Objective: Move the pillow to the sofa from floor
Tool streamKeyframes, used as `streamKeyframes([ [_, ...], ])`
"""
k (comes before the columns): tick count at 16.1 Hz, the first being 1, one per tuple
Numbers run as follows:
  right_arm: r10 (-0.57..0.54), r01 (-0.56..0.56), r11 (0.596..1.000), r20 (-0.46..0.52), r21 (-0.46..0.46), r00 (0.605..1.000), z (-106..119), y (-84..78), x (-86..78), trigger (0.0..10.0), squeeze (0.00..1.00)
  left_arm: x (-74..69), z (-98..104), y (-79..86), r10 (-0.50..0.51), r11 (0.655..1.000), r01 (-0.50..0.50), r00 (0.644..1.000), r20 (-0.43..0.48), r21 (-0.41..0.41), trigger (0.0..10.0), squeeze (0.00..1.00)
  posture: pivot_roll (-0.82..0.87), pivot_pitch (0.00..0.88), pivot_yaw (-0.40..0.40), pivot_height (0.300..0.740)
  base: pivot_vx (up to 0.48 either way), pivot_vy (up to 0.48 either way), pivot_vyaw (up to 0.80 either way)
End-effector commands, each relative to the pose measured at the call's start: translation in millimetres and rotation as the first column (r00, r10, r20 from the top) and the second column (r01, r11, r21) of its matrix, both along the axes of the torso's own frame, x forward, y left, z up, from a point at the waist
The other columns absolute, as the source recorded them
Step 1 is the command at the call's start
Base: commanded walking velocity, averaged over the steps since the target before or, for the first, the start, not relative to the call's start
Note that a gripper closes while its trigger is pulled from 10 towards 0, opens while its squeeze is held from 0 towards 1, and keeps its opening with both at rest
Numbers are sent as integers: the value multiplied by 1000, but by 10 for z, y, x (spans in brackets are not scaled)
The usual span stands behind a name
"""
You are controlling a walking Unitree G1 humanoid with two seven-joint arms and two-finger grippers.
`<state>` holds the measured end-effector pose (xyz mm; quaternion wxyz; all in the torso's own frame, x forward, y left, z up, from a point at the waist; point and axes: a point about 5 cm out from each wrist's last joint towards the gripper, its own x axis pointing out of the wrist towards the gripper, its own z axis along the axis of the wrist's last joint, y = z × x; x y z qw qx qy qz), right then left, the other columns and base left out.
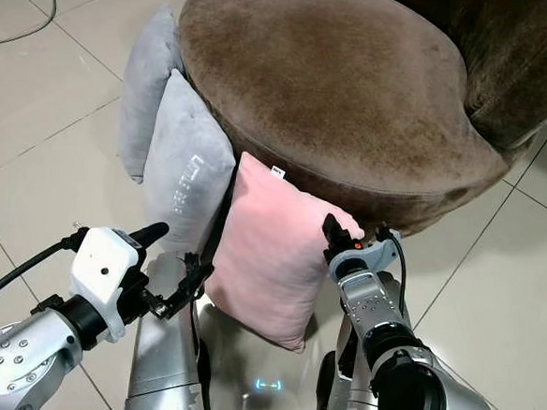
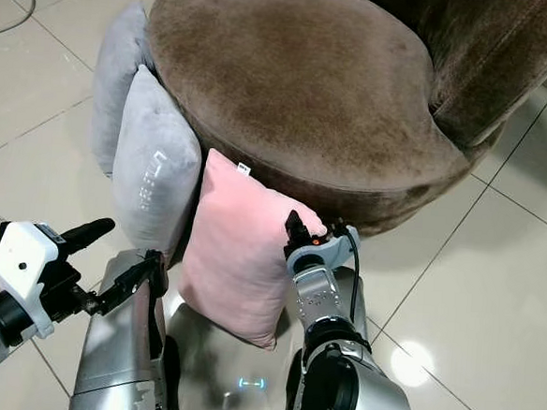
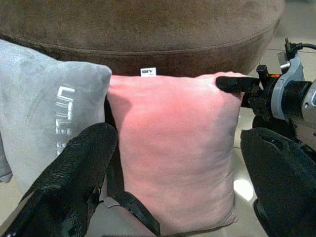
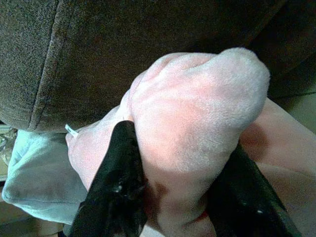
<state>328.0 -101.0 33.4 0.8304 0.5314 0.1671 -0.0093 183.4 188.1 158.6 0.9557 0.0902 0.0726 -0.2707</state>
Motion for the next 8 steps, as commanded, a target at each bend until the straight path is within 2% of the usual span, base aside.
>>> streamKeyframes([
  [1, 28, -28, 1000, -1, 9, 1000, -45, 70, -54, 0, 0, -30, 5, 22, -2, 1000, 2, 1000, -5, 10, 10000, 0, 166, 212, 9, 432, 0, 0, 0],
  [6, 39, -40, 999, 34, 21, 999, -17, 86, -46, 0, 0, -25, 5, 43, 4, 1000, -4, 1000, -2, 15, 10000, 0, 175, 203, 7, 432, 0, 0, 0],
  [8, 16, -20, 998, 85, 55, 996, 50, 45, -12, 0, 0, -14, 2, 39, 11, 1000, -11, 1000, 4, 15, 10000, 0, 180, 189, 8, 432, 0, 0, 0],
])
